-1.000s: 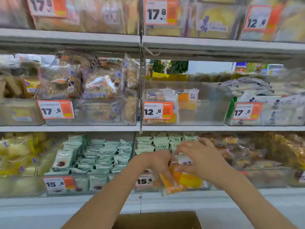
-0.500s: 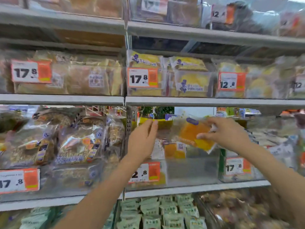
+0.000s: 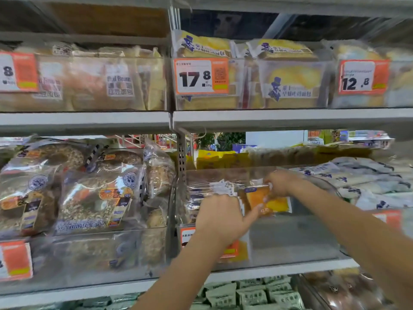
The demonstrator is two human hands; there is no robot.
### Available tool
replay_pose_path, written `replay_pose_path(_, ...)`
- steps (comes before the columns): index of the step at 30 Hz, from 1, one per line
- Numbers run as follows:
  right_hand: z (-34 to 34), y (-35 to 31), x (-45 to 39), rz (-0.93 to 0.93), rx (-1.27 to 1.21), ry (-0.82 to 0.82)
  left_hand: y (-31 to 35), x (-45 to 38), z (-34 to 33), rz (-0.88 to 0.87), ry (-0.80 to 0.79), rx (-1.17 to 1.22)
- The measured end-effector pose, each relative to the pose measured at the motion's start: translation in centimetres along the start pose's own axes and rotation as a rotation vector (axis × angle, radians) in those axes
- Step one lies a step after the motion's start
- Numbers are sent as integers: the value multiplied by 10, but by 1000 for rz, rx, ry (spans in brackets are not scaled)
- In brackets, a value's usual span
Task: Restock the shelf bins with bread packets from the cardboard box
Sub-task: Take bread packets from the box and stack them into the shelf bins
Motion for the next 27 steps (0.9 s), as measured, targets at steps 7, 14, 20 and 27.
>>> replay_pose_path(7, -34, -14, -22, 15, -216, -4, 0, 4, 4, 27, 64, 16)
replay_pose_path(14, -37, 10, -17, -251, -624, -71, 0, 5, 5, 20, 78, -6)
replay_pose_path(20, -60, 10, -16, -301, -824, -299, -2, 4, 2, 51, 34, 34)
replay_pose_path(27, -59, 4, -11, -264, -950, -380, -2, 4, 5, 51, 51, 5)
Point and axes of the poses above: each hand's wrist, its own x-axis away from the middle knuckle, its own z-axis out of the back of the hand, y = z × x, the point moved 8 cm from there along -x, towards the middle knuckle, and after that the axes turned 11 degrees about -z, right-handed, at the moved point
